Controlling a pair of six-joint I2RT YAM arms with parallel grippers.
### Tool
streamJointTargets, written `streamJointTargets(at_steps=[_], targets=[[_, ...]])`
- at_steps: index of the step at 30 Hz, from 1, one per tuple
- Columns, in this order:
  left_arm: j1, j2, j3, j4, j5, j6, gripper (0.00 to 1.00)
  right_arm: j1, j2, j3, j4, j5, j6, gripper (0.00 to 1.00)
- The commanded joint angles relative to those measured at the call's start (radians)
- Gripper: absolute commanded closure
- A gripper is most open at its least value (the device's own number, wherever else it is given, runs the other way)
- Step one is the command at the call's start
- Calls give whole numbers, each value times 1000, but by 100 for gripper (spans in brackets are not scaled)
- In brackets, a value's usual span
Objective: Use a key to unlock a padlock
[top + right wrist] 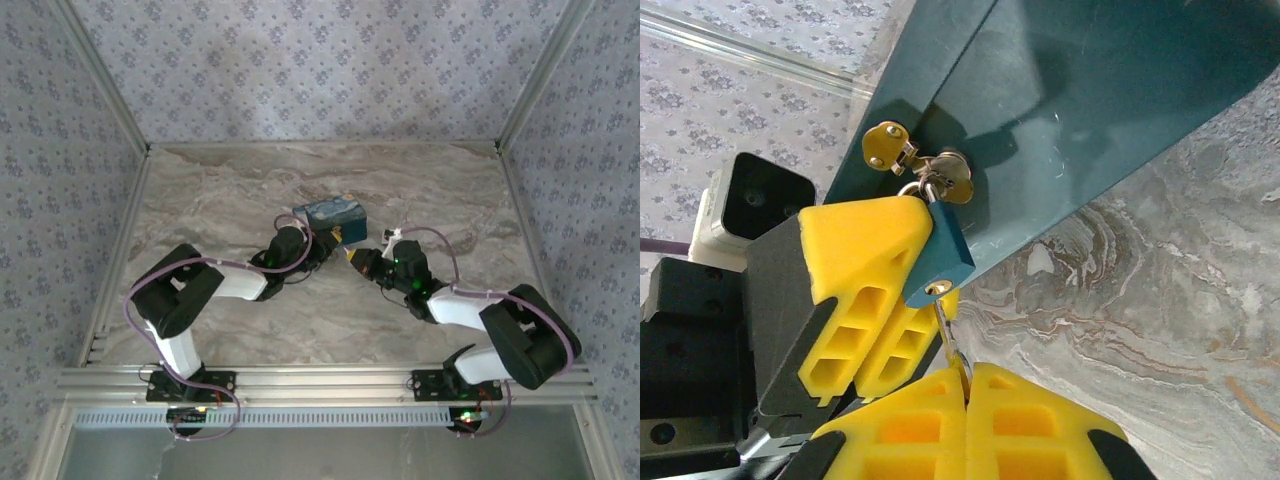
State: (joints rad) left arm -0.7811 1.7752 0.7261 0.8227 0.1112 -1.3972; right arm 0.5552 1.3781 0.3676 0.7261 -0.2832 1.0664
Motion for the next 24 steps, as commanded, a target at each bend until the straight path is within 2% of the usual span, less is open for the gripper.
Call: streamJointTargets(at_steps=[1, 24], targets=[[-7, 15, 21, 89, -9, -11, 94, 7, 15, 31, 45, 6, 20, 100], [-13, 44, 9, 148, -10, -23, 94, -9, 55, 33, 93, 6, 52, 100]])
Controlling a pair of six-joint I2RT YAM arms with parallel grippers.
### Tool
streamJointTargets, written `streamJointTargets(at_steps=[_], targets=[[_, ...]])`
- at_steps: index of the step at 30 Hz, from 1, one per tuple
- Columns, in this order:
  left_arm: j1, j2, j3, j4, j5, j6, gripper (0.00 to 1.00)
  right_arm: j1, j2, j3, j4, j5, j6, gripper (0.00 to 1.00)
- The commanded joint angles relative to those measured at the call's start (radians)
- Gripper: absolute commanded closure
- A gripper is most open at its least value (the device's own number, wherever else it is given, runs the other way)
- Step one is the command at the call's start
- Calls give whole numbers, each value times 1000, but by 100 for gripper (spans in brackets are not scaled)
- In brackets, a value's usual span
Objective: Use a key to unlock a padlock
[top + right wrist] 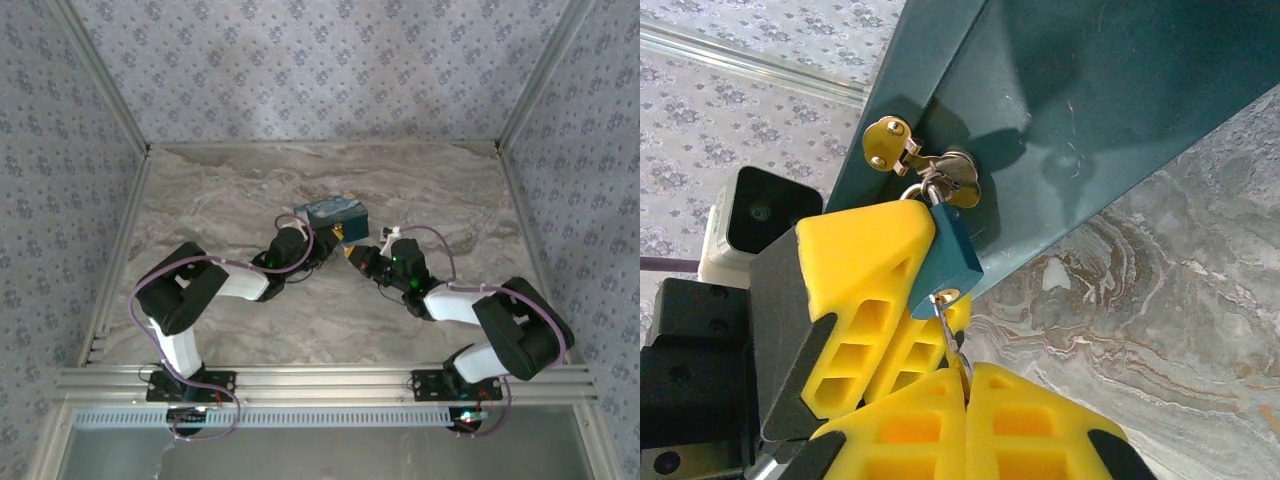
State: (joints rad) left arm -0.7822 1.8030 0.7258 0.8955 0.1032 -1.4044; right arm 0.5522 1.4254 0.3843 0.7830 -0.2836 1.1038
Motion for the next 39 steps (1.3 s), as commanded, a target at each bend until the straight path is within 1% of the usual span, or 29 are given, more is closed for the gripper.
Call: streamJointTargets(at_steps=[1, 12, 18, 22, 26, 31, 35, 39], targets=[[-12, 17, 9, 77, -2, -17, 94, -7, 8, 15, 36, 9, 19, 100], [-19, 28, 10, 101, 3, -18, 94, -17, 16, 33, 32, 12, 74, 100], [-24, 38, 12, 116, 15, -16, 95, -26, 18, 39, 36, 0, 152, 100], [-26, 45, 10, 132, 19, -17, 95, -34, 26, 42, 28, -5, 236, 100], [-29, 49, 12, 138, 20, -17, 96, -37, 45, 32, 61, -3, 326, 100], [-35, 50, 15, 141, 22, -16, 96, -31, 60, 9, 121, 26, 399, 100], [-38, 52, 11, 156, 23, -15, 96, -26, 71, 0, 161, 43, 434, 100], [-41, 66, 7, 199, 23, -36, 97, -14, 87, -16, 222, 90, 445, 100]])
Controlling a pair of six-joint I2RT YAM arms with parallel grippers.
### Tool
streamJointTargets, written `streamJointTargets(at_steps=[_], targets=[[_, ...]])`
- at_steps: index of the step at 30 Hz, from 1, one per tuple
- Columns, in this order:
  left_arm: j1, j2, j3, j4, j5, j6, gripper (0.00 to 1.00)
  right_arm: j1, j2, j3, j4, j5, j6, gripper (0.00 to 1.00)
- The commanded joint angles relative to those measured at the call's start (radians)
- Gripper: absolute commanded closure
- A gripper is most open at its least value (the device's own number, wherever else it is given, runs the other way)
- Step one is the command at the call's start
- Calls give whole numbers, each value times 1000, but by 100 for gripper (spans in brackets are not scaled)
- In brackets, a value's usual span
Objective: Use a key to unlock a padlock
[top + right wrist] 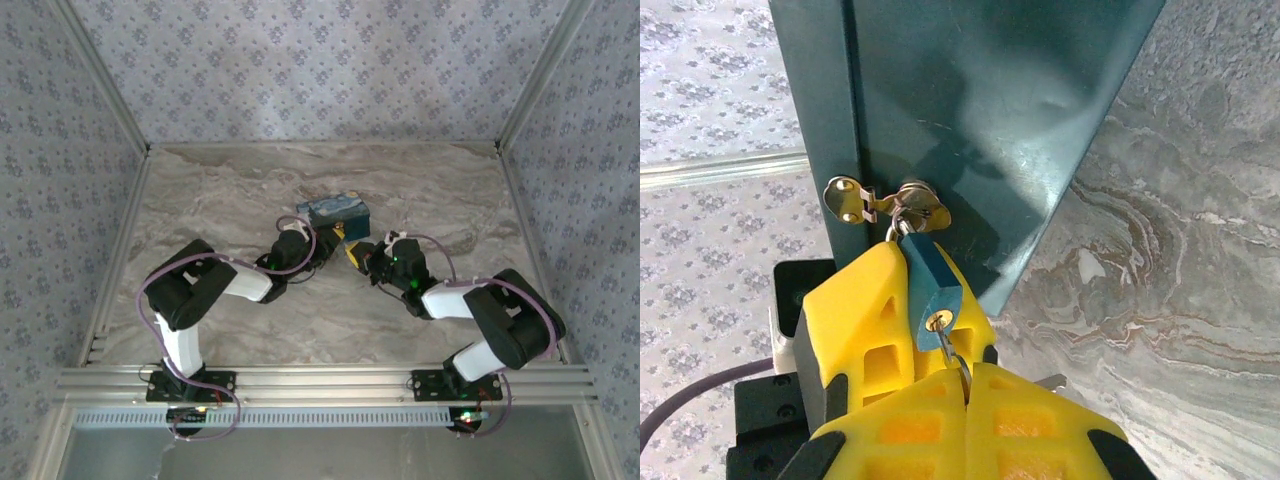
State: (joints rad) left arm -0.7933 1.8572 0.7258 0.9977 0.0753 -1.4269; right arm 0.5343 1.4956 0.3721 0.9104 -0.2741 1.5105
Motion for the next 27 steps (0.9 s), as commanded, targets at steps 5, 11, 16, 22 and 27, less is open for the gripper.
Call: streamJointTargets(at_steps=[5, 11, 16, 22, 27], targets=[[-33, 19, 10, 124, 71, -20, 97, 0, 54, 2, 131, 67, 37, 100], [-36, 7, 4, 122, 93, -18, 98, -10, 127, 8, 207, 33, 71, 100], [-44, 0, -5, 124, 101, -21, 98, -14, 140, 31, 193, 21, 43, 100], [-57, -6, 10, 105, 138, -14, 100, -34, 95, 66, 99, -11, -34, 100], [-69, -5, 8, 102, 149, -13, 100, -46, 91, 85, 87, -39, -48, 100]])
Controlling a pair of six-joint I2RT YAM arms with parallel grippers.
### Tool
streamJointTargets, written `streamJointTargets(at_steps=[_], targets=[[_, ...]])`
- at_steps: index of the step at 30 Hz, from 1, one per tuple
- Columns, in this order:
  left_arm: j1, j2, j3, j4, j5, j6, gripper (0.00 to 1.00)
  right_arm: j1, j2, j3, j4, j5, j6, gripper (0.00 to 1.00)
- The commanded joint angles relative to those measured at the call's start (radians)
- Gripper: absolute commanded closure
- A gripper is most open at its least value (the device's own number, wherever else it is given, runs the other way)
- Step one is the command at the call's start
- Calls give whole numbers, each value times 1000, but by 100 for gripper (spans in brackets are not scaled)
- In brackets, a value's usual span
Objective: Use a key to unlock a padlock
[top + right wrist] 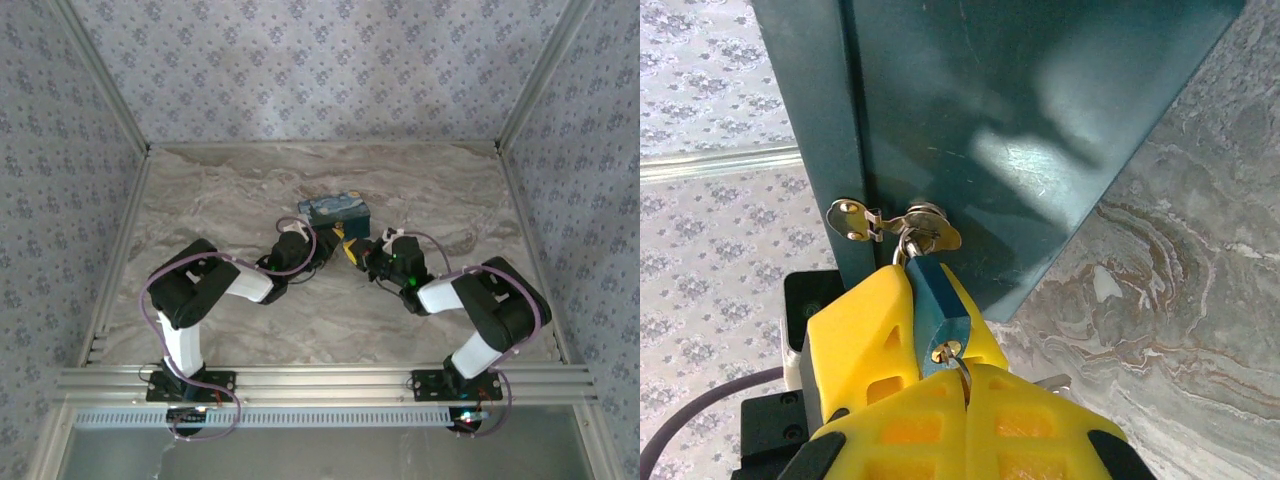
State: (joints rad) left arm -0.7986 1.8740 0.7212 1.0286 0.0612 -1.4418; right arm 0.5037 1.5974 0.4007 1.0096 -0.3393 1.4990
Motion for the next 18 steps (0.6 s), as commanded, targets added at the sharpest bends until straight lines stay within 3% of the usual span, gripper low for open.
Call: streamJointTargets(at_steps=[1, 18], targets=[[-66, -23, 12, 70, 164, 2, 100, -14, -9, 59, -7, 21, -37, 100], [-81, -27, 0, 59, 175, 8, 100, -24, 6, 83, 42, -11, 17, 100]])
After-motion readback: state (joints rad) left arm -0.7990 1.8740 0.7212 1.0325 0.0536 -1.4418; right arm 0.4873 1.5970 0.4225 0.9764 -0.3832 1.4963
